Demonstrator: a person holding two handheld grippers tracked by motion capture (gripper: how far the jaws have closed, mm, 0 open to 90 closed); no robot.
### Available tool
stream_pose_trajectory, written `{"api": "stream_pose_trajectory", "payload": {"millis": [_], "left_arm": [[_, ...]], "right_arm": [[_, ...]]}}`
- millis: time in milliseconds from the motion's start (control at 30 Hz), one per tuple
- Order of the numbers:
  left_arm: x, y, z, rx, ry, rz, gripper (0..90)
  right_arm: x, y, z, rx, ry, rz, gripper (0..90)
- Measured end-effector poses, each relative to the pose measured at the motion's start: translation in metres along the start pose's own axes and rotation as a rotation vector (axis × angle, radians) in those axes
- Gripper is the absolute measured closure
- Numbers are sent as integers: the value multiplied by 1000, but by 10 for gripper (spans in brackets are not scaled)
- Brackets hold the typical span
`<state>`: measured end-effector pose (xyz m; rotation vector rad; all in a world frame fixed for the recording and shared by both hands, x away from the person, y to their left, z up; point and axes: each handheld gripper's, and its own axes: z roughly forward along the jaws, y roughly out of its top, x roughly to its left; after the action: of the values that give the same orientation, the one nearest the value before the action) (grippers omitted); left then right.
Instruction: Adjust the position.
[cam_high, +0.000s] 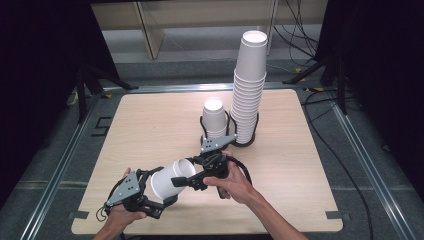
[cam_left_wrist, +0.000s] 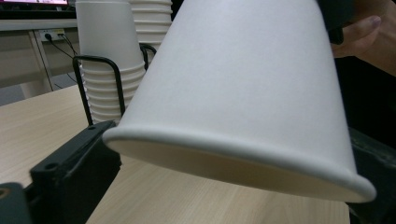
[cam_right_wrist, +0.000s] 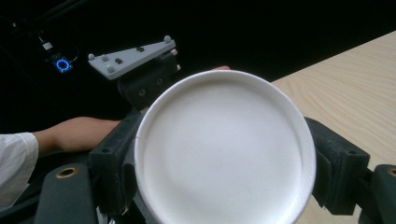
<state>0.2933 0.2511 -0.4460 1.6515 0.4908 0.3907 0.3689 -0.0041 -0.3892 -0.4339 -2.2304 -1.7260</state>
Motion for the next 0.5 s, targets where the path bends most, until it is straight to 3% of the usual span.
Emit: {"api": "stream_pose_trajectory", "payload": {"millis": [33, 167, 200, 233, 400, 500], "left_arm": [[0, 0, 0, 0, 0, 1, 52], [0, 0, 0, 13, 3, 9, 61], [1, 0, 0, 19, 0, 11, 65], [1, 0, 0, 21, 1, 8, 69], [1, 2, 0, 37, -3, 20, 92], [1, 1, 0, 67, -9, 32, 102]], "right_arm": [[0, -1, 0, 0, 18, 34, 235], [-1, -2, -1, 0, 19, 38, 235], [-3, -1, -1, -4, 0, 6, 235], [-3, -2, -1, 6, 2, 25, 235], [-5, -2, 0, 2, 10, 9, 233], [-3, -1, -2, 45, -13, -7, 227]]}}
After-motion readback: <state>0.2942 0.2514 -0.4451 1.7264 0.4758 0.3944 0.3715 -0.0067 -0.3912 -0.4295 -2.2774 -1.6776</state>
